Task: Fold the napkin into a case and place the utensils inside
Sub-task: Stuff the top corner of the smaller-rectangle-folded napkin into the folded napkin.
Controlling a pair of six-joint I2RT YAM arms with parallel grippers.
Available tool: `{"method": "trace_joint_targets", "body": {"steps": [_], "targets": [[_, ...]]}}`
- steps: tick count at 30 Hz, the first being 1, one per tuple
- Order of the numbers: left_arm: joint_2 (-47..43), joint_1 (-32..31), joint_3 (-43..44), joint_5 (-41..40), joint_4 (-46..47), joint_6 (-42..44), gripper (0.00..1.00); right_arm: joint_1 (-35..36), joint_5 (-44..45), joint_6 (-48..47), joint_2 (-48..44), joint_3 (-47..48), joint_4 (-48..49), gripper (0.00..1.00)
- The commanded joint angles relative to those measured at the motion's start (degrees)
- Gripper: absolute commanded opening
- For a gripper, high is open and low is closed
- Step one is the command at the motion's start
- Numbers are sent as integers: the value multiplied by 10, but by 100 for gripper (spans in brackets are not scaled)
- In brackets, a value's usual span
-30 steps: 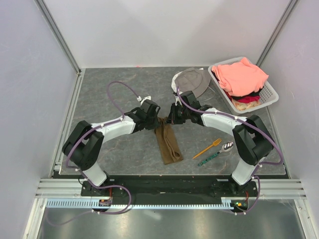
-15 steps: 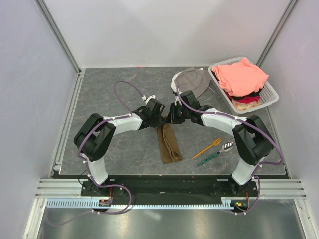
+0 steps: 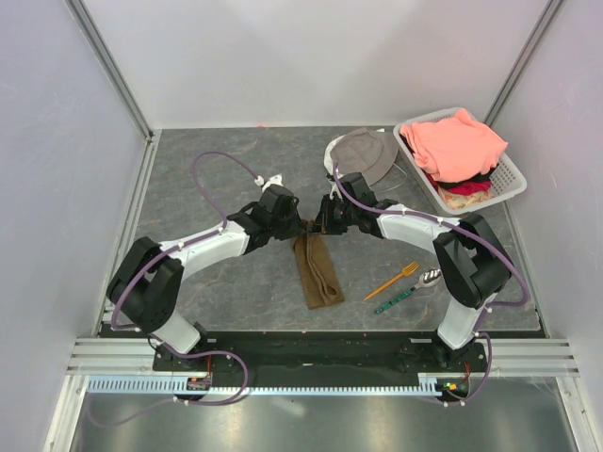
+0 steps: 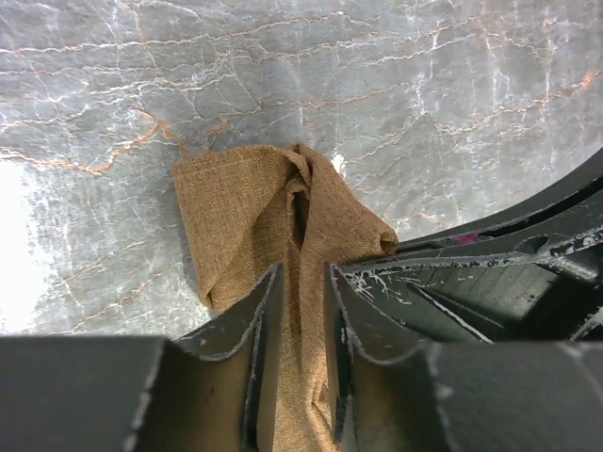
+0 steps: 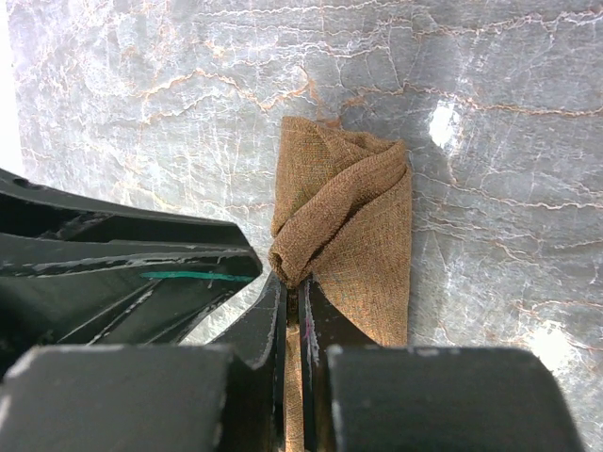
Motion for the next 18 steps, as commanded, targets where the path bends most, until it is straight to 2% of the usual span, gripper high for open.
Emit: {"method": "trace_joint_targets", "body": {"steps": [1,7,18], "targets": [[29,3,29,-19,-27,55,31,-1,-6,8,5,4,27,0],[77,-12,59,-80,-32,109,32,-1,-13,10,6,4,29,0],[93,-49,74,-166,-30,149,34,-1,-20,9,14,2,29,0]]}}
